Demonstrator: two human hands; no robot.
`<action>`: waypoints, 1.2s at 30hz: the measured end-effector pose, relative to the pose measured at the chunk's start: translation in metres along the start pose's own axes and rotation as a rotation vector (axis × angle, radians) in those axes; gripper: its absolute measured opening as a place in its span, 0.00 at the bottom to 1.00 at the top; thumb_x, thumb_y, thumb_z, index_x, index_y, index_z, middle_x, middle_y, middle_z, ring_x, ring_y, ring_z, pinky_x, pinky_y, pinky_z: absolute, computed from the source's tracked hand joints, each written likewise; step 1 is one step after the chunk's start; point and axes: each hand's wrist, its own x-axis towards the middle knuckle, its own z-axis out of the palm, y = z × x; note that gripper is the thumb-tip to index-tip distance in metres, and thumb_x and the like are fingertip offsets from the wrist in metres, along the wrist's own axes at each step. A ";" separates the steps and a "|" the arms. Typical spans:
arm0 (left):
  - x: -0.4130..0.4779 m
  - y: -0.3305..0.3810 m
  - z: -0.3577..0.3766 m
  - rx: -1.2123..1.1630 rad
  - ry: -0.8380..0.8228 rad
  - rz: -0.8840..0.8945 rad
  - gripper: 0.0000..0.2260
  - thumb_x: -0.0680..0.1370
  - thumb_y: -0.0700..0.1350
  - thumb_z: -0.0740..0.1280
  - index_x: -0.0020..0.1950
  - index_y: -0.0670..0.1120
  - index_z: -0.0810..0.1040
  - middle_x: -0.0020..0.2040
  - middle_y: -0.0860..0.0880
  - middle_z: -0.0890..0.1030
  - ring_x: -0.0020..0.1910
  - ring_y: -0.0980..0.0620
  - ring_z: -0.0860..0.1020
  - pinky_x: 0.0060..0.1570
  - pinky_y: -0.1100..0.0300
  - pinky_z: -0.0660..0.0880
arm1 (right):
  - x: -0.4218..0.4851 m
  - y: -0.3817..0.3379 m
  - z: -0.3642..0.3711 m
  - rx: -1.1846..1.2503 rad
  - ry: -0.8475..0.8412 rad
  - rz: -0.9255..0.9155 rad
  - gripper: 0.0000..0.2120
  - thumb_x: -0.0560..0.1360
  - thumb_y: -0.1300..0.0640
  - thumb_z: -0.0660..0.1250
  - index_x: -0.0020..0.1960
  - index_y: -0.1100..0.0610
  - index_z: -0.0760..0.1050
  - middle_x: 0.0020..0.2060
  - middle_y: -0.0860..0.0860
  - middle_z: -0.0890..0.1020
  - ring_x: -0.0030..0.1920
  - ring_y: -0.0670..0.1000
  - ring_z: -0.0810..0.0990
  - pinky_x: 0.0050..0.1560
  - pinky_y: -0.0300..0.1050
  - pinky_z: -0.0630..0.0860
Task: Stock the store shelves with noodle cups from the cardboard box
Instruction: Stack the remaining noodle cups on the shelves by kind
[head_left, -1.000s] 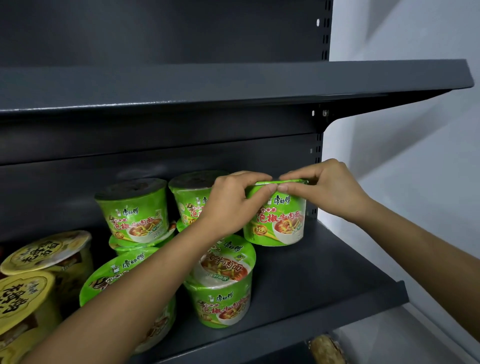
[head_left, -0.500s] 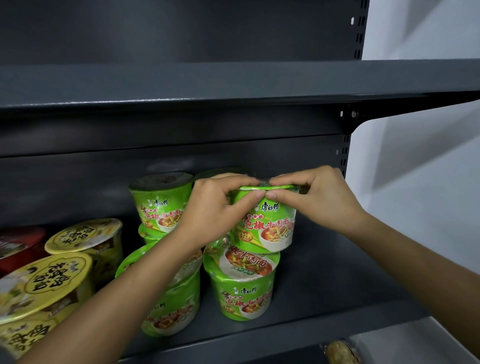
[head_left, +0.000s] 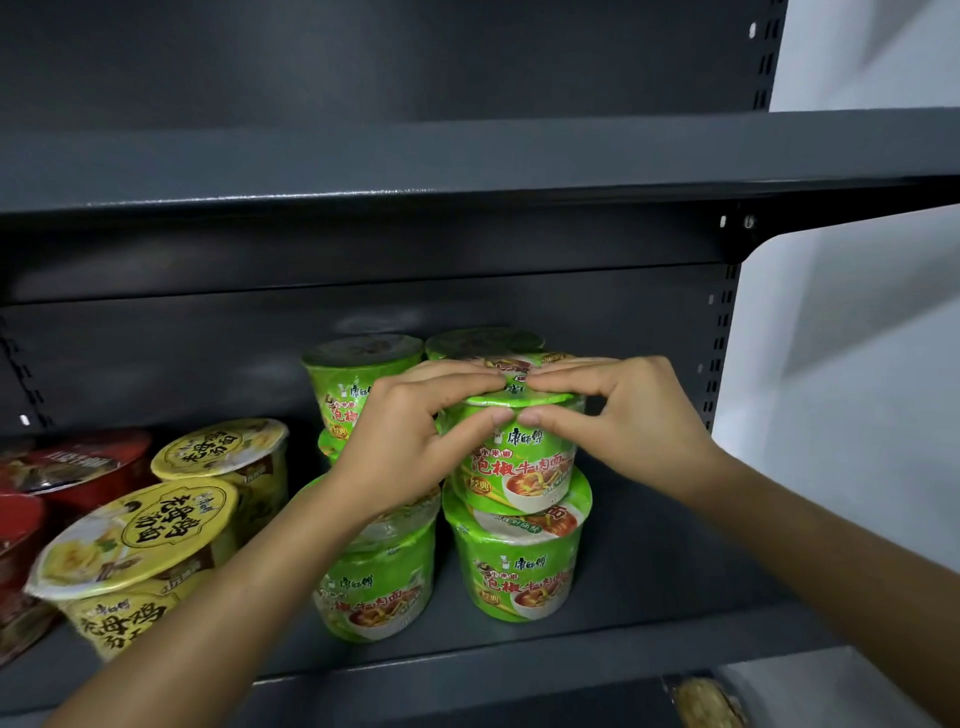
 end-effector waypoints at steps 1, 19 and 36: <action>-0.002 -0.001 -0.001 0.003 -0.004 0.012 0.18 0.74 0.55 0.66 0.56 0.45 0.82 0.55 0.53 0.81 0.57 0.60 0.77 0.59 0.69 0.71 | -0.002 0.000 0.001 -0.006 -0.001 -0.014 0.19 0.64 0.49 0.76 0.53 0.53 0.83 0.51 0.45 0.84 0.56 0.34 0.75 0.59 0.26 0.69; -0.014 -0.002 0.006 -0.037 0.036 -0.003 0.17 0.74 0.53 0.67 0.56 0.44 0.82 0.54 0.53 0.81 0.57 0.59 0.77 0.60 0.68 0.70 | -0.009 0.004 0.006 -0.066 0.001 -0.122 0.17 0.67 0.51 0.75 0.54 0.54 0.82 0.51 0.47 0.84 0.58 0.39 0.75 0.62 0.32 0.70; -0.012 -0.001 0.016 -0.054 0.076 -0.018 0.16 0.74 0.53 0.67 0.56 0.45 0.82 0.54 0.53 0.82 0.57 0.60 0.76 0.59 0.67 0.71 | -0.007 0.016 0.004 -0.049 0.017 -0.121 0.17 0.67 0.51 0.75 0.54 0.53 0.82 0.51 0.46 0.83 0.57 0.39 0.77 0.62 0.34 0.71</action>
